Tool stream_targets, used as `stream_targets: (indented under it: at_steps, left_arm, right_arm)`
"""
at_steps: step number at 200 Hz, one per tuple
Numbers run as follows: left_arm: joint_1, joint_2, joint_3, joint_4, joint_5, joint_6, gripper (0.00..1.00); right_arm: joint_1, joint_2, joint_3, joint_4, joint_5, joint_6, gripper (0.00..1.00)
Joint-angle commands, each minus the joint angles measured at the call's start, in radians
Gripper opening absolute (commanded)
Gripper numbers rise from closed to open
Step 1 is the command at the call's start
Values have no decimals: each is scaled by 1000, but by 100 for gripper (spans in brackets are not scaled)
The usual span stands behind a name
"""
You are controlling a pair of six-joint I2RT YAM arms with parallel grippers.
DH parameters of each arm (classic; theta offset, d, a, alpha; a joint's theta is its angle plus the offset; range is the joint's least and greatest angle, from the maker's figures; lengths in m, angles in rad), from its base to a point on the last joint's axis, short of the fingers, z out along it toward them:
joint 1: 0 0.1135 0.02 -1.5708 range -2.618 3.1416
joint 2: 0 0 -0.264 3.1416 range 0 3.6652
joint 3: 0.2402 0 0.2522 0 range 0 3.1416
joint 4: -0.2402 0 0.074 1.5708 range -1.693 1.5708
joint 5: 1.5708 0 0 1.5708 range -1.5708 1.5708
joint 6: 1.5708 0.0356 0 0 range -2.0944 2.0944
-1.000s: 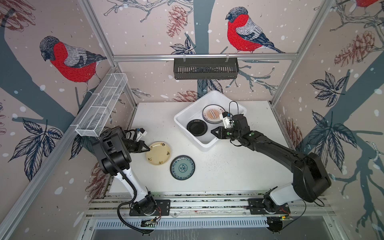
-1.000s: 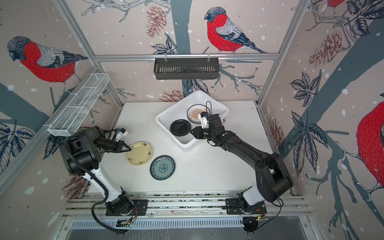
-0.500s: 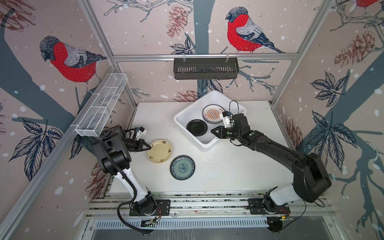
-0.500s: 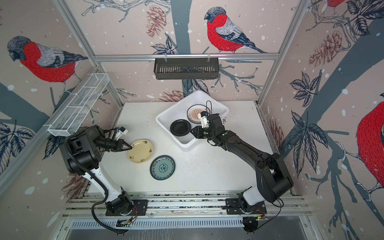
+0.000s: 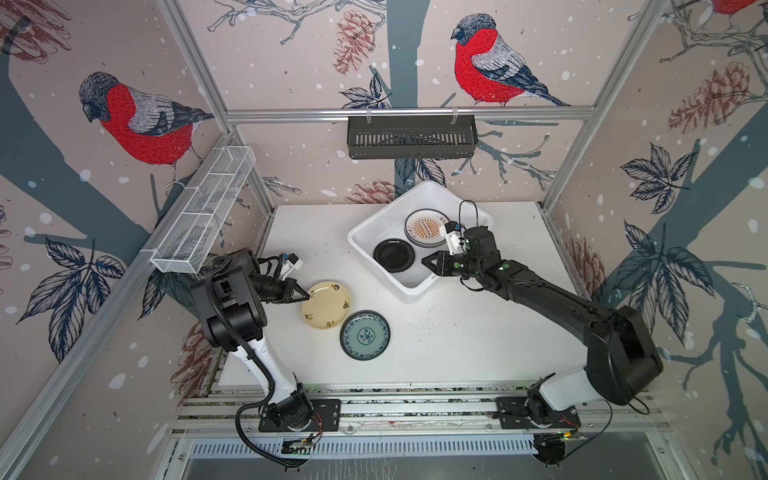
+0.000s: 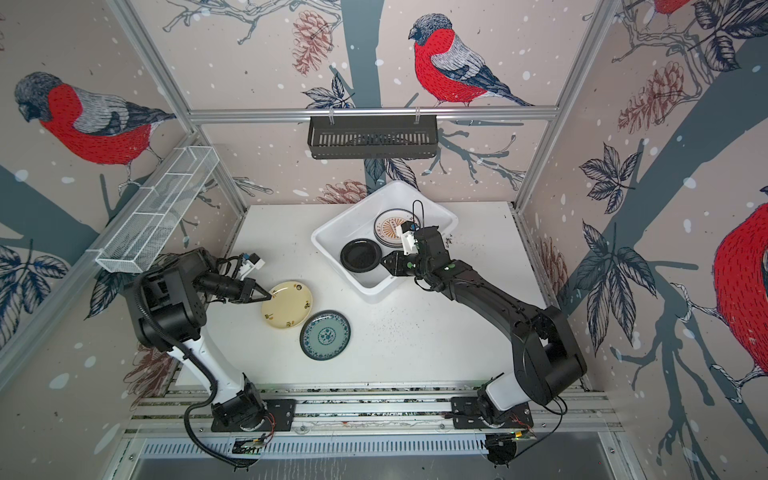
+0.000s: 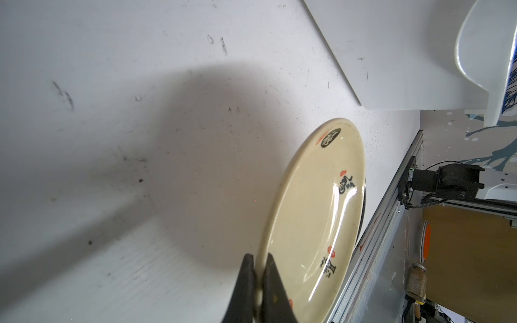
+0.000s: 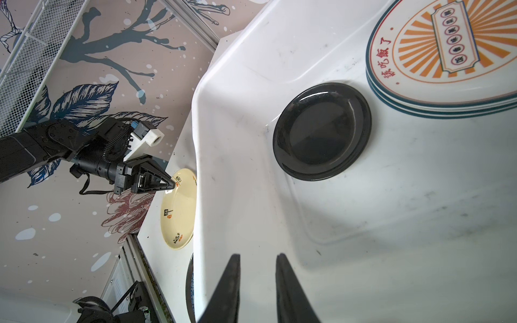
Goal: Place the plates into the plastic bin on the countertop
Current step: 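Lift the cream plate and carry it toward the bin with the left gripper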
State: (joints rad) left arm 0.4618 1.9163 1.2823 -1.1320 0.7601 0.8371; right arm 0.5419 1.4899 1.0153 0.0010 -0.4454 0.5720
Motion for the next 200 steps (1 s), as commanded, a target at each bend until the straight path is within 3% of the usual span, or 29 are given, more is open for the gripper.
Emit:
stream_targets:
  at_steps: [1,149,200]
  left_arm:
    - [-17,-16,2,-54,41,13,0]
    - [-145,-140,56,-85,56,-40,0]
    - [-158,-170,148,-145,83,-48,0]
  right_arm:
    - [0,-7,6,21,-10,-8,25]
    - [-5,-39,1,45,-24,7,27]
    - [-6,-42,0,65,-39,20,30]
